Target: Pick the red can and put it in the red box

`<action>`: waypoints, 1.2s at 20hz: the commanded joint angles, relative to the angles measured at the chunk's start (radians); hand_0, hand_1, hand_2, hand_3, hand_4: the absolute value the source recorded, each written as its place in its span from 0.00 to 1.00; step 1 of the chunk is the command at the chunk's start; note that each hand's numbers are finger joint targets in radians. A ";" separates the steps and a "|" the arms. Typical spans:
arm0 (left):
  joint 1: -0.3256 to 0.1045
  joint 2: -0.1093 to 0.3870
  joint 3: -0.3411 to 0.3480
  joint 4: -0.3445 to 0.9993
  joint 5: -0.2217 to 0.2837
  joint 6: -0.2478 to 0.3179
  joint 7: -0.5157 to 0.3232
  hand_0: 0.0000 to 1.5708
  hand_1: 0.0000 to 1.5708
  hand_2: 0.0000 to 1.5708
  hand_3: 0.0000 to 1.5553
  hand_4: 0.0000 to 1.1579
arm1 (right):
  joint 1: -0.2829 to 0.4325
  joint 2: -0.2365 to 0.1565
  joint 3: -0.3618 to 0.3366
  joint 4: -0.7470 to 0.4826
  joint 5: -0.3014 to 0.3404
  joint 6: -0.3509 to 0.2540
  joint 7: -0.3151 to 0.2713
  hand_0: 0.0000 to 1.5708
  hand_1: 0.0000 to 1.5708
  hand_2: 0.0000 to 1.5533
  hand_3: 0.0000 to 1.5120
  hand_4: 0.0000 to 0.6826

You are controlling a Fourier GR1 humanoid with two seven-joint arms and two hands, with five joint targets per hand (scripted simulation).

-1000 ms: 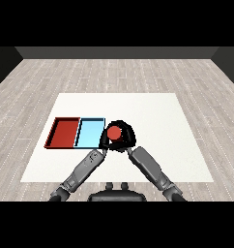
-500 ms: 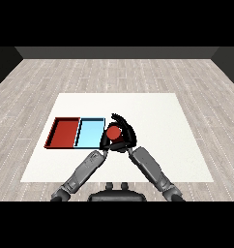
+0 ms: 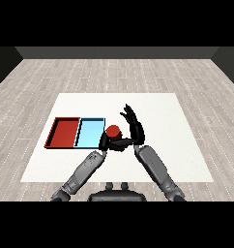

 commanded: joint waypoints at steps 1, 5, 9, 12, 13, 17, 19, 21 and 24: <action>0.085 -0.011 0.011 0.010 0.000 -0.022 -0.046 1.00 1.00 1.00 0.96 0.98 | -0.041 -0.023 -0.064 -0.112 0.011 -0.010 0.099 0.00 0.00 0.00 0.00 0.00; 0.026 0.022 0.092 0.006 0.001 -0.044 0.001 1.00 1.00 0.99 0.94 0.96 | -0.045 -0.059 -0.159 -0.169 0.015 -0.024 0.096 0.00 0.00 0.00 0.00 0.00; -0.011 0.059 0.146 -0.008 -0.021 -0.063 0.020 1.00 1.00 1.00 0.94 0.98 | 0.135 -0.134 -0.205 -0.294 -0.021 0.039 0.078 0.00 0.00 0.00 0.00 0.00; 0.069 0.099 0.120 -0.145 -0.060 -0.047 0.085 1.00 1.00 1.00 0.95 0.98 | 0.159 -0.144 -0.285 -0.261 -0.071 0.083 0.054 0.00 0.00 0.00 0.00 0.00; 0.116 0.142 0.128 -0.174 -0.074 -0.035 0.042 1.00 1.00 1.00 0.94 0.97 | 0.192 -0.131 -0.297 -0.215 -0.097 0.097 0.009 0.00 0.00 0.00 0.00 0.00; 0.016 0.173 0.201 -0.125 -0.089 -0.056 0.105 1.00 1.00 0.99 0.94 0.96 | 0.317 -0.178 -0.352 -0.172 -0.148 0.209 -0.056 0.00 0.00 0.00 0.00 0.00; 0.000 0.255 0.245 -0.169 -0.098 -0.066 0.186 1.00 1.00 0.99 0.93 0.96 | 0.356 -0.214 -0.353 -0.231 -0.113 0.185 -0.010 0.00 0.00 0.00 0.00 0.00; 0.069 0.288 0.273 -0.199 -0.079 -0.096 0.156 1.00 1.00 0.99 0.91 0.97 | 0.271 -0.182 -0.349 -0.050 -0.053 0.166 -0.061 0.00 0.00 0.00 0.00 0.00; 0.000 0.305 0.277 -0.137 -0.163 -0.067 0.199 1.00 1.00 0.99 0.91 0.98 | 0.428 -0.174 -0.355 -0.087 -0.096 0.238 -0.132 0.00 0.00 0.00 0.00 0.00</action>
